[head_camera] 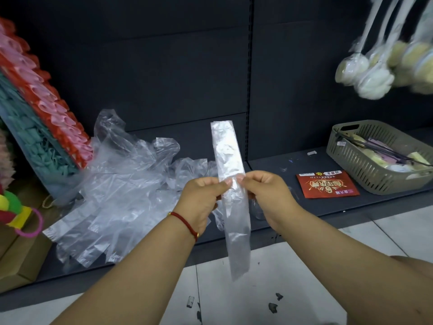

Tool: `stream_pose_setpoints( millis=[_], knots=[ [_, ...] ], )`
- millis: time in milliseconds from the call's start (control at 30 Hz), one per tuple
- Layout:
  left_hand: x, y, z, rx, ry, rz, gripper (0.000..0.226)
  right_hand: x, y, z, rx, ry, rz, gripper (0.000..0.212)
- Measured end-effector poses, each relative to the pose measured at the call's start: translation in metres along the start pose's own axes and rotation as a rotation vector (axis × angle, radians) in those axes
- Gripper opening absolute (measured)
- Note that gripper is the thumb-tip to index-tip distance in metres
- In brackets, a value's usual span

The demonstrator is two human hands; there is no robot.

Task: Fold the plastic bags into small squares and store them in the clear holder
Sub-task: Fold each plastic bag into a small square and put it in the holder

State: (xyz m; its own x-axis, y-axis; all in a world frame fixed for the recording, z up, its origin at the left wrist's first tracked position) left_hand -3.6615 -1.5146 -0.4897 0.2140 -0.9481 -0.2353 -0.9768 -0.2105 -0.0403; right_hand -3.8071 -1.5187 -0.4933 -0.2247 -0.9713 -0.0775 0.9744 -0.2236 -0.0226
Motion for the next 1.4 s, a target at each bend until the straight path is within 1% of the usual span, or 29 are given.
stream_pose_setpoints(
  millis=[67, 200, 267, 333, 400, 500, 533, 567, 600, 667, 733, 833, 900, 1000, 1067, 1100, 1200, 1233, 1333, 1400],
  knots=[
    [0.0, -0.002, -0.003, -0.018, 0.01, -0.035, 0.02, 0.0, 0.002, -0.005, -0.003, 0.056, 0.021, 0.03],
    [-0.002, -0.003, 0.0, -0.018, -0.024, -0.046, 0.013, -0.001, 0.001, -0.006, 0.009, 0.105, 0.022, 0.027],
    [-0.002, -0.004, 0.0, -0.032, -0.019, -0.07, 0.011, -0.001, 0.0, -0.003, -0.008, 0.08, 0.029, 0.029],
    [-0.003, -0.005, -0.005, -0.038, 0.026, -0.098, 0.015, -0.001, -0.002, 0.002, -0.017, 0.041, 0.024, 0.031],
    [-0.004, -0.008, -0.015, -0.011, 0.148, -0.113, 0.027, 0.0, -0.004, 0.007, -0.002, 0.046, 0.037, 0.029],
    [-0.011, -0.006, -0.034, 0.166, 0.463, -0.054, 0.036, 0.0, -0.004, 0.012, 0.047, 0.104, 0.113, 0.022],
    [-0.013, -0.005, -0.035, 0.221, 0.534, -0.024, 0.046, 0.0, -0.004, 0.014, 0.061, 0.116, 0.127, 0.021],
    [-0.016, -0.003, -0.036, 0.227, 0.556, 0.002, 0.057, 0.001, -0.005, 0.015, 0.074, 0.121, 0.13, 0.022],
    [-0.016, -0.004, -0.035, 0.198, 0.536, 0.02, 0.065, 0.002, -0.007, 0.016, 0.086, 0.119, 0.125, 0.023],
    [-0.017, -0.003, -0.033, 0.099, 0.455, 0.069, 0.074, 0.003, -0.009, 0.018, 0.093, 0.105, 0.124, 0.023],
    [-0.017, 0.003, -0.03, -0.014, 0.339, 0.171, 0.076, 0.002, -0.011, 0.02, 0.065, 0.084, 0.142, 0.019],
    [-0.014, 0.008, -0.024, -0.211, 0.104, 0.211, 0.078, 0.004, -0.012, 0.017, 0.037, 0.076, 0.144, 0.016],
    [-0.014, 0.012, -0.022, -0.292, 0.032, 0.249, 0.076, 0.007, -0.013, 0.012, 0.048, 0.103, 0.12, 0.016],
    [-0.016, 0.016, -0.019, -0.381, 0.007, 0.268, 0.07, 0.009, -0.011, 0.006, 0.088, 0.15, 0.093, 0.014],
    [-0.017, 0.017, -0.017, -0.405, 0.019, 0.243, 0.062, 0.008, -0.007, 0.003, 0.124, 0.172, 0.095, 0.014],
    [-0.017, 0.018, -0.016, -0.419, 0.027, 0.236, 0.056, 0.007, -0.005, 0.002, 0.142, 0.176, 0.099, 0.014],
    [-0.016, 0.019, -0.014, -0.419, 0.086, 0.214, 0.024, 0.006, -0.003, 0.002, 0.184, 0.163, 0.103, 0.015],
    [-0.016, 0.019, -0.013, -0.392, 0.116, 0.213, 0.021, 0.006, -0.003, 0.002, 0.191, 0.155, 0.093, 0.015],
    [-0.014, 0.018, -0.01, -0.328, 0.177, 0.187, 0.029, 0.007, -0.004, 0.002, 0.203, 0.124, 0.056, 0.019],
    [-0.013, 0.019, -0.01, -0.326, 0.19, 0.17, 0.032, 0.005, -0.004, 0.004, 0.227, 0.095, 0.047, 0.015]
  ],
)
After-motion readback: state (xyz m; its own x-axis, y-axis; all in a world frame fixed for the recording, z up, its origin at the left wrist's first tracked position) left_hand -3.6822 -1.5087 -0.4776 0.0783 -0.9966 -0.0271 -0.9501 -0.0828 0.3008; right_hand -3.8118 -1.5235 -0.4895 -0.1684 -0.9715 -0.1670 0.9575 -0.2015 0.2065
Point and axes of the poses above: each hand's wrist, its own x-axis towards the middle knuckle, its own y-axis out of the palm, z = x × y, the point moved 6 cm from there along x, towards the middle knuckle, and after that the axes turned 11 degrees about -z, right-handed, at the moved point
